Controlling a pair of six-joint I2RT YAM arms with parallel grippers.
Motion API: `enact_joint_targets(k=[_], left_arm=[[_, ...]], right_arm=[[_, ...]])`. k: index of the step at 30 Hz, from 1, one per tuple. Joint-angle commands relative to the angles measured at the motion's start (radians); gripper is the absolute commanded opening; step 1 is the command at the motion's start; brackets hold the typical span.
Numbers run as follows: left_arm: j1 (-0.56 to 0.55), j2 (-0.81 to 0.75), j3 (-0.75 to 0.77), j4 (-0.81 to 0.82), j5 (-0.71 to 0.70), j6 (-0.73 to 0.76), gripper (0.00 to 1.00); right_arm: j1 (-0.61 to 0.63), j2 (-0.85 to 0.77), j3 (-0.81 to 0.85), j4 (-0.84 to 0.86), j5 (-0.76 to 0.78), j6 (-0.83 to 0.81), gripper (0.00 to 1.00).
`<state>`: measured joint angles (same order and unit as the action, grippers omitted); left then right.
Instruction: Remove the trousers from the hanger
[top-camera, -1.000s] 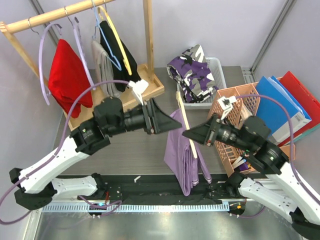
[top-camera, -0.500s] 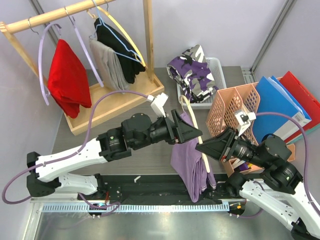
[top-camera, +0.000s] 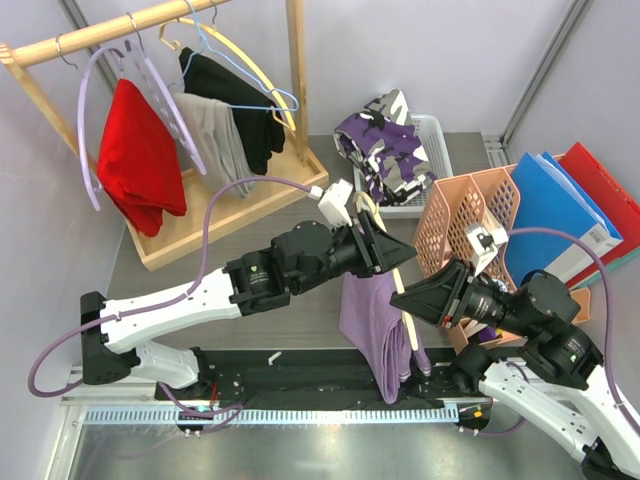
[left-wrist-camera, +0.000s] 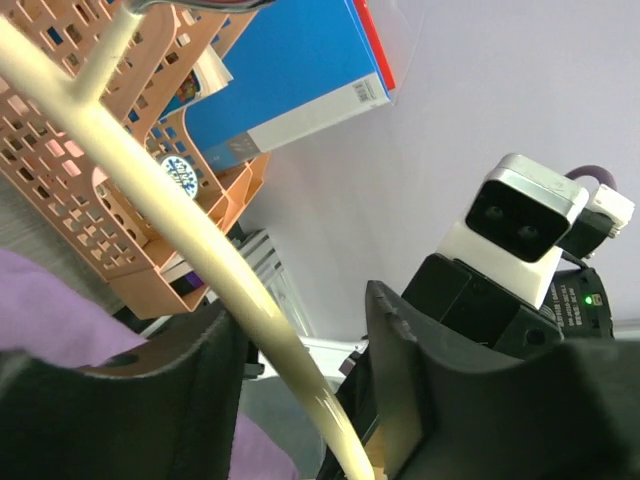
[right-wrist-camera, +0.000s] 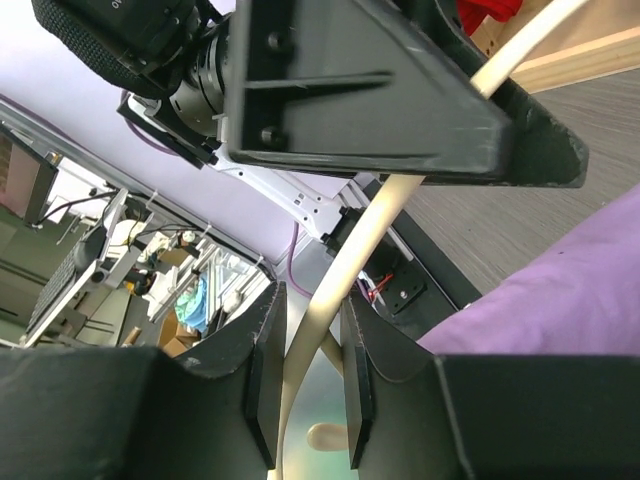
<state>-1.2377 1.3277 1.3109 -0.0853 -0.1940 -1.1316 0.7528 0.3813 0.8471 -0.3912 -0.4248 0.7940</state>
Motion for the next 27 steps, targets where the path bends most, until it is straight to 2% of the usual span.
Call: enact_joint_targets(k=[1,7,10,11,13,20,24,25,27], left_arm=[[0.014,-0.025,0.070,0.059,-0.076,0.065,0.42],[0.098,-0.067,0.054,0.038,-0.047,0.079,0.22],[0.133,-0.076,0.059,0.025,-0.025,0.085,0.08],[0.151,-0.084,0.062,0.022,-0.019,0.087,0.06],[0.176,-0.091,0.074,0.003,0.010,0.090,0.01],[0.302,-0.163,0.119,-0.106,0.079,0.107,0.00],[0.359,-0.199,0.168,-0.181,0.114,0.119,0.00],[0.378,-0.208,0.178,-0.197,0.122,0.121,0.00],[0.395,-0.220,0.211,-0.238,0.139,0.125,0.00]], right_arm=[[0.003,-0.002,0.038,0.036,-0.019,-0.018,0.01],[0.003,0.018,0.050,-0.092,-0.028,-0.029,0.08],[0.003,0.034,0.069,-0.178,0.017,-0.041,0.29],[0.003,0.040,0.075,-0.198,0.032,-0.047,0.40],[0.003,0.050,0.099,-0.261,0.067,-0.050,0.49],[0.003,0.118,0.231,-0.468,0.265,-0.068,0.84],[0.003,0.241,0.308,-0.648,0.469,-0.105,0.96],[0.002,0.281,0.322,-0.664,0.566,-0.108,0.97],[0.003,0.384,0.331,-0.670,0.633,-0.107,0.98]])
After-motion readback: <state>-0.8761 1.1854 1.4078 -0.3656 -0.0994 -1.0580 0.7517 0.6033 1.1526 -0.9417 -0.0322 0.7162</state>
